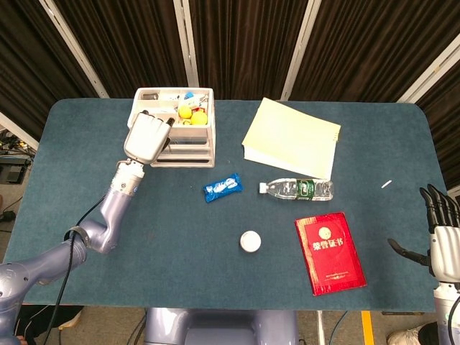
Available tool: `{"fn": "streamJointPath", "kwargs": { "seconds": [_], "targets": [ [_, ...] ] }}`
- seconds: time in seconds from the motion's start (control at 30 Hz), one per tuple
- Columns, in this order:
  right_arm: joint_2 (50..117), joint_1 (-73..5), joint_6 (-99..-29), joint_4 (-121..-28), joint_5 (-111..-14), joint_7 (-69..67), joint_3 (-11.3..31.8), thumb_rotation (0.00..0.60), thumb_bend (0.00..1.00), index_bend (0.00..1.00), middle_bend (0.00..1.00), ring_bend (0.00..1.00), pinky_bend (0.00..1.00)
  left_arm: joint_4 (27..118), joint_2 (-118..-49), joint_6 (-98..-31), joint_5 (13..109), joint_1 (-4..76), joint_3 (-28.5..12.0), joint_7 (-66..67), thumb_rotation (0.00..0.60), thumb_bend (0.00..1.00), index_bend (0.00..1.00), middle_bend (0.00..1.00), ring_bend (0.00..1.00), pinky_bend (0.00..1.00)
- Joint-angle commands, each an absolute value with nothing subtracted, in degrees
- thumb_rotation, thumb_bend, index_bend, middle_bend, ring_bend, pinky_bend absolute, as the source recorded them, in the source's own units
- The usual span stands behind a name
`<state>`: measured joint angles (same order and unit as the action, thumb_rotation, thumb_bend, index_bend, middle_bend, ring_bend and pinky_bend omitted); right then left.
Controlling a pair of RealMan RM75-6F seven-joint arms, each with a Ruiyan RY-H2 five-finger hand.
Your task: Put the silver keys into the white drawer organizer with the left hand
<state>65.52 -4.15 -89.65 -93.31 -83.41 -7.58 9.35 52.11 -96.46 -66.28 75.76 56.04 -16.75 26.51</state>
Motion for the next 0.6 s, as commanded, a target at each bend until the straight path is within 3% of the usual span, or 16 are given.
{"fn": "streamJointPath", "kwargs": {
  "seconds": [0.03,0.6],
  "targets": [
    [65.5,-4.2,-89.6,-93.3,-83.4,-7.6,9.4,0.600,0.05,0.00,0.00,0.00,0.00,52.5,-96.4,-66.1,75.2,56.2,-17.2,27.2,0.600,0.19,0.54,0.99,0.88,0.75],
    [65.4,-4.1,-89.7,-93.3,-83.4,-7.8,9.4,0.600,0.05,0.00,0.00,0.00,0.00,57.5,-95.8,-64.6,69.6,56.7,-19.9,32.5,0.600,0.18,0.54,0.99,0.88,0.75]
  ]
}}
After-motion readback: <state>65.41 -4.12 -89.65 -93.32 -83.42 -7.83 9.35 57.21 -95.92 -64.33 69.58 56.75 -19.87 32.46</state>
